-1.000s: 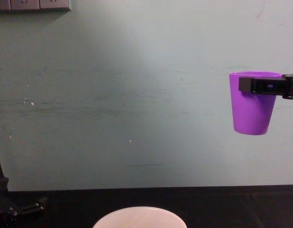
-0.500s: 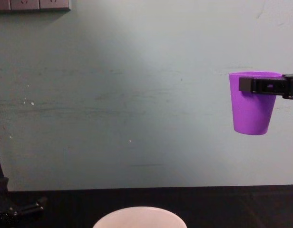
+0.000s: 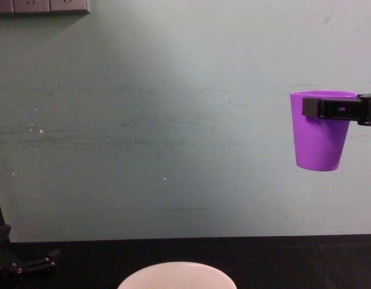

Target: Pick up the cup and pour the mung beans from the cup into the bowl.

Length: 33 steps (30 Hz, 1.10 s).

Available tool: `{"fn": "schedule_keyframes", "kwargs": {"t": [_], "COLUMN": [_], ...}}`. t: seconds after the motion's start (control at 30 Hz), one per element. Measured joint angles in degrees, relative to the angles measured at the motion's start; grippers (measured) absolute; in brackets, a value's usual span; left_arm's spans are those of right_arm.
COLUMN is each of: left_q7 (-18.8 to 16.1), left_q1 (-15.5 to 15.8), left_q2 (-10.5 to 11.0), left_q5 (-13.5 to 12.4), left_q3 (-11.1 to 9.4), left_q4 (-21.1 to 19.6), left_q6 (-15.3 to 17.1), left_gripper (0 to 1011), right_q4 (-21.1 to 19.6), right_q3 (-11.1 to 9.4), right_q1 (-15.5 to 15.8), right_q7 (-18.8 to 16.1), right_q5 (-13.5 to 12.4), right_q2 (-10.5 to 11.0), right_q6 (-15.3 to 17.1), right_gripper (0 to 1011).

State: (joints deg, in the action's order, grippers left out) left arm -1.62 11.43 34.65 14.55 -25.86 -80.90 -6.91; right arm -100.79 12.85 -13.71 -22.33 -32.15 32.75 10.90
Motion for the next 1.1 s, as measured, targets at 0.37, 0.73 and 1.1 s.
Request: {"fn": "schedule_keyframes", "kwargs": {"t": [0.37,0.73,1.1], "left_q7": [0.0,0.0,0.0], "left_q1": [0.0,0.0,0.0], "left_q2": [0.0,0.0,0.0], "left_q5": [0.0,0.0,0.0], "left_q3": [0.0,0.0,0.0], "left_q4": [0.0,0.0,0.0], "left_q6": [0.0,0.0,0.0], "left_gripper": [1011,1012,1011], "right_q4": [0.0,0.0,0.0], "right_q3": [0.0,0.0,0.0], "right_q1": [0.0,0.0,0.0], "right_q7": [0.0,0.0,0.0], "right_q5": [0.0,0.0,0.0], "right_q2": [0.0,0.0,0.0], "right_q6": [0.0,0.0,0.0], "right_gripper": [716,716,716]}}
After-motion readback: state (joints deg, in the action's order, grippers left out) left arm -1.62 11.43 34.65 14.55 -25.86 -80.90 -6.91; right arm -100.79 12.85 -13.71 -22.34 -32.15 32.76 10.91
